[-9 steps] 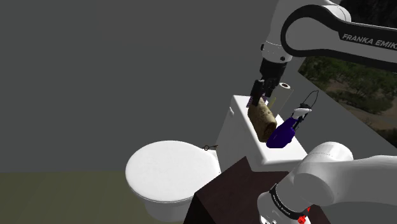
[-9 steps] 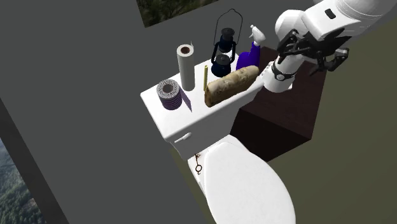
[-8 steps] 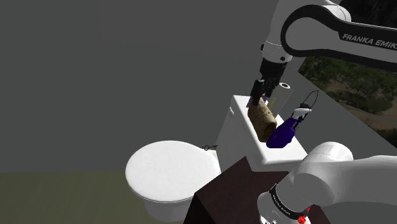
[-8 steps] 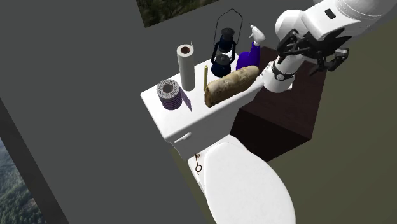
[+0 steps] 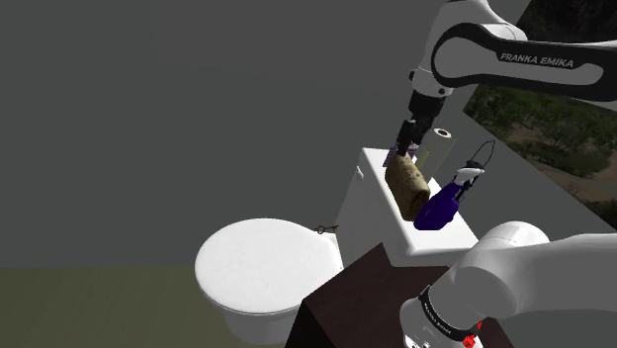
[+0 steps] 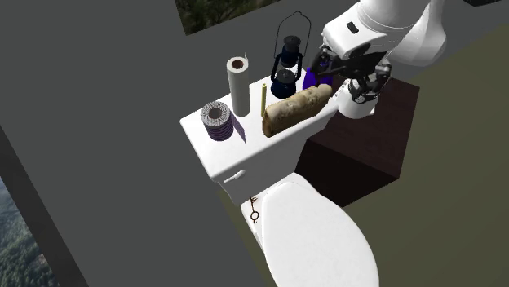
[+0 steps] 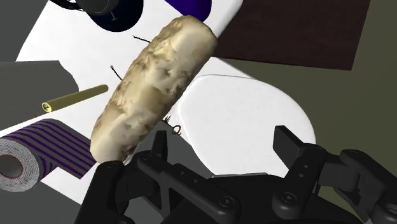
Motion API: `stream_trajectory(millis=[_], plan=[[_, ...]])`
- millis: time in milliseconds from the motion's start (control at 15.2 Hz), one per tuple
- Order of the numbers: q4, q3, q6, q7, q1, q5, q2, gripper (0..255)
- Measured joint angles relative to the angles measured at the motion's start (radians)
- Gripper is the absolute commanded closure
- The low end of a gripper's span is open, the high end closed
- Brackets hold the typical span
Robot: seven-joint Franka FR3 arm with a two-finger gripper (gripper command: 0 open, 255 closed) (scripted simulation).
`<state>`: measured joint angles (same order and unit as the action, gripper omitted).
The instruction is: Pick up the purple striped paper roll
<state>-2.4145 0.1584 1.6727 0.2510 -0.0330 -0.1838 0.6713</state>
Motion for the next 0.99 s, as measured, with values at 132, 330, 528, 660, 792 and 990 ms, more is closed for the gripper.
stream_trajectory(millis=[132, 330, 528, 660, 792, 990], plan=[[0.005, 0.047, 0.037, 0.058, -0.009, -0.02, -0.032, 0], [0.038, 0.122, 0.099, 0.149, -0.018, -0.041, -0.111, 0], [0.081, 0.194, 0.162, 0.24, -0.02, -0.044, -0.203, 0], [0.124, 0.239, 0.197, 0.303, -0.017, -0.034, -0.272, 0], [0.164, 0.283, 0.226, 0.37, -0.016, -0.018, -0.336, 0], [0.239, 0.34, 0.264, 0.47, -0.011, 0.028, -0.448, 0]])
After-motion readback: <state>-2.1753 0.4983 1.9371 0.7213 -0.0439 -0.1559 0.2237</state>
